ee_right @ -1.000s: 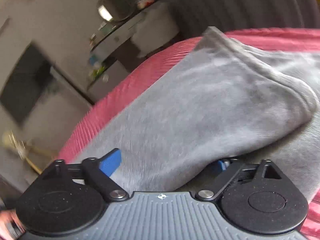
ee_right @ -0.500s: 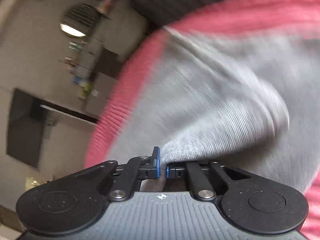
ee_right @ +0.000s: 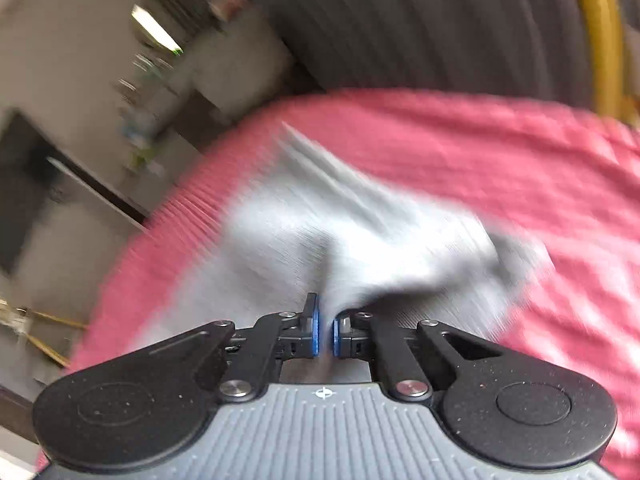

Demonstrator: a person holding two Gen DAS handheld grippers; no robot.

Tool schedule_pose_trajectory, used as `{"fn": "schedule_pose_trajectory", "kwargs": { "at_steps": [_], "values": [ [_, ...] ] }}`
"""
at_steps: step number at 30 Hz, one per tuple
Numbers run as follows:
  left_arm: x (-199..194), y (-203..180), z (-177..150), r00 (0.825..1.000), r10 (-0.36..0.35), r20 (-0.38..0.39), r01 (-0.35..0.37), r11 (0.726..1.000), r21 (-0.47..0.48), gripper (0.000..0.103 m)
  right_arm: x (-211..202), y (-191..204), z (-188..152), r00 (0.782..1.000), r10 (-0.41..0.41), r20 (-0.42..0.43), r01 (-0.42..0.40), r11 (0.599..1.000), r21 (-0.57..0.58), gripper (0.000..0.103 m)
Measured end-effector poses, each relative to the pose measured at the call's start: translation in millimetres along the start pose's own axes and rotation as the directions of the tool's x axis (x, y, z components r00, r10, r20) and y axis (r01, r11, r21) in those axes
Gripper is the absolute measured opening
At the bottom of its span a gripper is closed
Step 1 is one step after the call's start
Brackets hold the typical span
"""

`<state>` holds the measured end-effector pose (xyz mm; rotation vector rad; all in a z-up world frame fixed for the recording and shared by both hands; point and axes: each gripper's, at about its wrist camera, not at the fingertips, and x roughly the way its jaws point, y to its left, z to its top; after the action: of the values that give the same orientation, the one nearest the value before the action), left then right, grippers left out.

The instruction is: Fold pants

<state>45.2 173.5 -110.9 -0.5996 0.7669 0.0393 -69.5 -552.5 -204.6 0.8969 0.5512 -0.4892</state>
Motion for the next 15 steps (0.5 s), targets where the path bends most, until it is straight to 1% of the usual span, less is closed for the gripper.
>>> {"fn": "schedule_pose_trajectory", "kwargs": {
  "at_steps": [1,2,3,4,5,6,7,8,9,10,12,13,15],
  "values": [
    [-1.9,1.8,3.9,1.0,0.007,0.022,-0.006,1.0,-0.011,0.028,5.2,-8.6,-6.0,1.0,0.008,-0.02,-0.007,0.999,0.036,0.007],
    [-4.9,2.1,10.5,0.999,0.008,0.046,-0.007,1.0,-0.024,0.043,5.0,-11.9,-8.8,1.0,0.026,-0.009,-0.025,0.998,0.064,0.008],
    [-6.9,3.2,16.5,0.998,0.003,0.066,0.0,0.999,-0.039,0.063,3.2,-14.7,-11.1,0.999,0.044,0.0,-0.044,0.995,0.088,0.009],
    [-8.2,6.0,23.0,0.996,0.001,0.094,0.006,0.997,-0.074,0.069,2.5,-17.5,-12.0,0.998,0.059,-0.001,-0.059,0.993,0.107,0.015],
    [-6.1,8.6,26.6,0.994,0.0,0.109,0.011,0.995,-0.104,0.073,2.9,-19.7,-11.8,0.996,0.085,-0.005,-0.083,0.988,0.134,0.024],
    [-1.7,15.3,30.4,0.995,-0.003,0.099,0.016,0.991,-0.133,0.072,3.0,-22.5,-12.1,0.994,0.109,-0.003,-0.107,0.982,0.155,0.028],
    [3.9,21.0,33.2,0.997,-0.002,0.077,0.015,0.986,-0.168,0.07,3.5,-24.3,-12.7,0.991,0.131,0.003,-0.13,0.976,0.177,0.035],
    [7.9,26.3,34.3,0.998,-0.011,0.069,0.024,0.981,-0.194,0.067,3.1,-25.7,-13.2,0.99,0.143,0.005,-0.141,0.971,0.192,0.036],
    [12.1,29.3,34.5,0.998,-0.021,0.067,0.034,0.979,-0.202,0.059,2.9,-26.4,-13.8,0.989,0.145,0.006,-0.143,0.969,0.203,0.036],
    [13.1,30.3,35.0,0.998,-0.008,0.061,0.02,0.98,-0.2,0.052,2.1,-24.2,-14.0,0.991,0.137,0.005,-0.135,0.971,0.196,0.034],
    [13.9,28.7,37.0,0.998,0.026,0.051,-0.016,0.985,-0.174,0.025,5.5,-10.3,-12.5,0.996,0.086,-0.004,-0.085,0.989,0.12,0.011],
    [11.9,28.0,39.0,0.998,0.02,0.056,-0.011,0.986,-0.169,0.021,5.1,-1.6,-11.6,0.999,0.051,-0.006,-0.05,0.996,0.072,0.005],
    [4.0,26.9,42.3,0.998,-0.002,0.068,0.014,0.985,-0.172,0.017,-8.3,10.9,-10.7,0.999,0.022,0.035,-0.023,1.0,0.011,0.005]
  ]
}}
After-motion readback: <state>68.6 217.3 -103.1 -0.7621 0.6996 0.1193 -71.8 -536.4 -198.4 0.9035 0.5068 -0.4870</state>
